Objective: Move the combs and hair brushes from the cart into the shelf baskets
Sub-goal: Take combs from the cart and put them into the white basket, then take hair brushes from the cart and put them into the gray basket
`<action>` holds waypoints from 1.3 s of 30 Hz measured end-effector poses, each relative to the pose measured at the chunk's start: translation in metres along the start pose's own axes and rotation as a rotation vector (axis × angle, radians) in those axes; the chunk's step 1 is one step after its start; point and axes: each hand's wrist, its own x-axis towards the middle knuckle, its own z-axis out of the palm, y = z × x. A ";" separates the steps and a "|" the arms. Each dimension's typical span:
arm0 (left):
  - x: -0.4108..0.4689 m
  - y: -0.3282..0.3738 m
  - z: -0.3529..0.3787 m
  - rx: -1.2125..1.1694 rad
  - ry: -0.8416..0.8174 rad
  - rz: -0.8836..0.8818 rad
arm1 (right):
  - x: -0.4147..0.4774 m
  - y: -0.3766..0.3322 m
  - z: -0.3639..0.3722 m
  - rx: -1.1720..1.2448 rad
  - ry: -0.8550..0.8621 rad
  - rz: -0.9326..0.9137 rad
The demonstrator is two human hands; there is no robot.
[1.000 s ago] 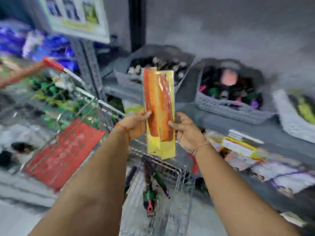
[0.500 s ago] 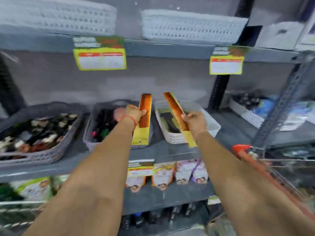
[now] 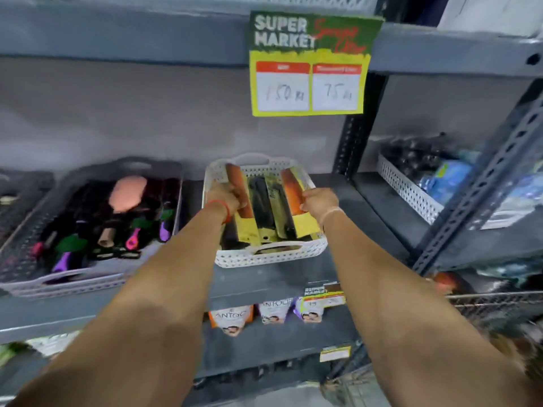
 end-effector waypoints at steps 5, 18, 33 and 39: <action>0.008 -0.013 0.020 0.795 0.017 -0.021 | 0.008 0.024 0.022 -0.441 0.007 -0.162; -0.055 -0.068 -0.089 0.385 0.559 0.302 | -0.061 -0.060 0.058 -0.386 0.128 -0.597; -0.280 -0.420 -0.241 -0.627 0.688 -0.593 | -0.323 -0.172 0.361 0.036 -0.901 -0.462; -0.327 -0.517 -0.180 -0.718 0.553 -0.887 | -0.354 -0.129 0.470 -0.301 -1.211 -0.252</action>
